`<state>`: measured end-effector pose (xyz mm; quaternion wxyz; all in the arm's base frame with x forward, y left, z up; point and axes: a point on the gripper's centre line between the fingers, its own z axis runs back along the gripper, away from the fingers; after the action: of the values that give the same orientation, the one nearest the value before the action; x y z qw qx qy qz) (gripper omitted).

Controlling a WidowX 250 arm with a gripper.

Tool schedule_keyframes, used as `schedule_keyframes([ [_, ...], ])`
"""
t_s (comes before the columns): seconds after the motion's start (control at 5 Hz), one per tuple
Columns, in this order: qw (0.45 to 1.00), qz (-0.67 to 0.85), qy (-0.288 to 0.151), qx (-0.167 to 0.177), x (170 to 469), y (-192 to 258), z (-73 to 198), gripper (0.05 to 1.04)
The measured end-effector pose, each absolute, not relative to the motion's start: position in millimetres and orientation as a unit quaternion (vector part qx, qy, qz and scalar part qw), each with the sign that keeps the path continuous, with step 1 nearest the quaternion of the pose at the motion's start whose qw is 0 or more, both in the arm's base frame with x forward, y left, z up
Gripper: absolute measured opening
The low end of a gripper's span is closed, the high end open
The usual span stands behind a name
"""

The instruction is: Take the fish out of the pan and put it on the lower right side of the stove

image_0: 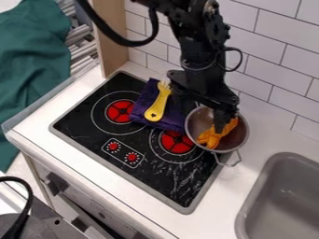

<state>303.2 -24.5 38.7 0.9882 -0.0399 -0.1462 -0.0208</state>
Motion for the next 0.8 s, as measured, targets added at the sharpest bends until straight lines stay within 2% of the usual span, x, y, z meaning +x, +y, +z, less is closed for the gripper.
schedule_keyframes([
  [0.4,0.988,-0.069,-0.121,-0.059,329.2,-38.1,2.1,1.005],
  [0.8,0.99,-0.074,-0.105,-0.058,347.8,-39.1,-16.2,1.005],
])
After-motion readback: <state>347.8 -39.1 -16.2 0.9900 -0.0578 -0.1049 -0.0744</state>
